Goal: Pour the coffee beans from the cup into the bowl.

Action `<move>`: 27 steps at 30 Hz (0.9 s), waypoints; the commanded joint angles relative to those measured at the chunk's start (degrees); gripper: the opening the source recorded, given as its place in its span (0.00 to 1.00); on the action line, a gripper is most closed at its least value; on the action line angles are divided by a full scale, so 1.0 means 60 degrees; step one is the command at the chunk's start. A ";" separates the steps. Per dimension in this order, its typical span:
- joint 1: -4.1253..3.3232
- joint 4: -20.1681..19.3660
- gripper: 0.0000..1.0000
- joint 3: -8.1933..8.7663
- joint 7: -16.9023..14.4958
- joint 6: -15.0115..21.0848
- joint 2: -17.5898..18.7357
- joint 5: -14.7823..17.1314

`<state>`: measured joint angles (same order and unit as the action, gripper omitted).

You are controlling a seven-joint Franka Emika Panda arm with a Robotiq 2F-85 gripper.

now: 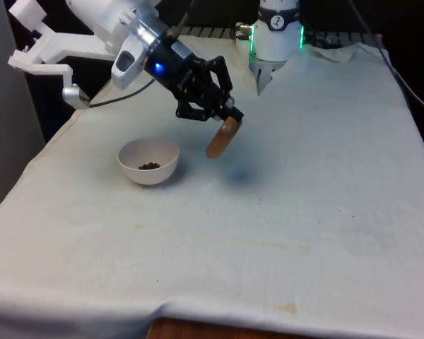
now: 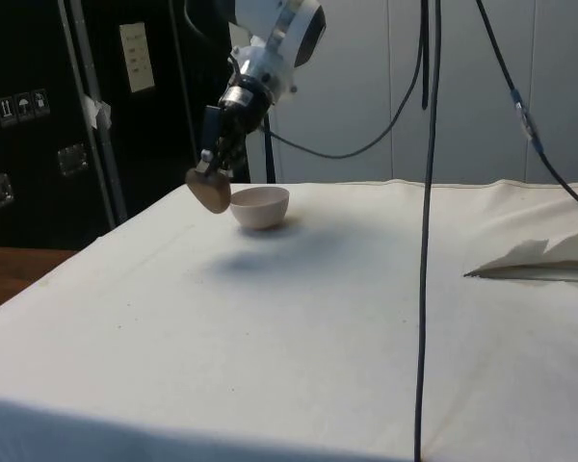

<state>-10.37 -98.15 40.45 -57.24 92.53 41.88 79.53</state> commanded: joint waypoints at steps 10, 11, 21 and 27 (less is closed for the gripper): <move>-0.0162 -0.0162 0.01 -0.0325 0.0210 0.0898 -0.0258 -0.0630; -0.0172 -0.0162 0.01 -0.0363 0.0229 0.0964 -0.0267 -0.0688; -0.0162 -0.0181 0.01 -0.0783 0.0487 0.1614 -0.0411 -0.1356; -0.0010 -0.0086 0.01 -0.1117 0.0611 0.1795 -0.0411 -0.1709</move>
<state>-10.43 -98.66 33.75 -53.57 103.30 39.42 69.27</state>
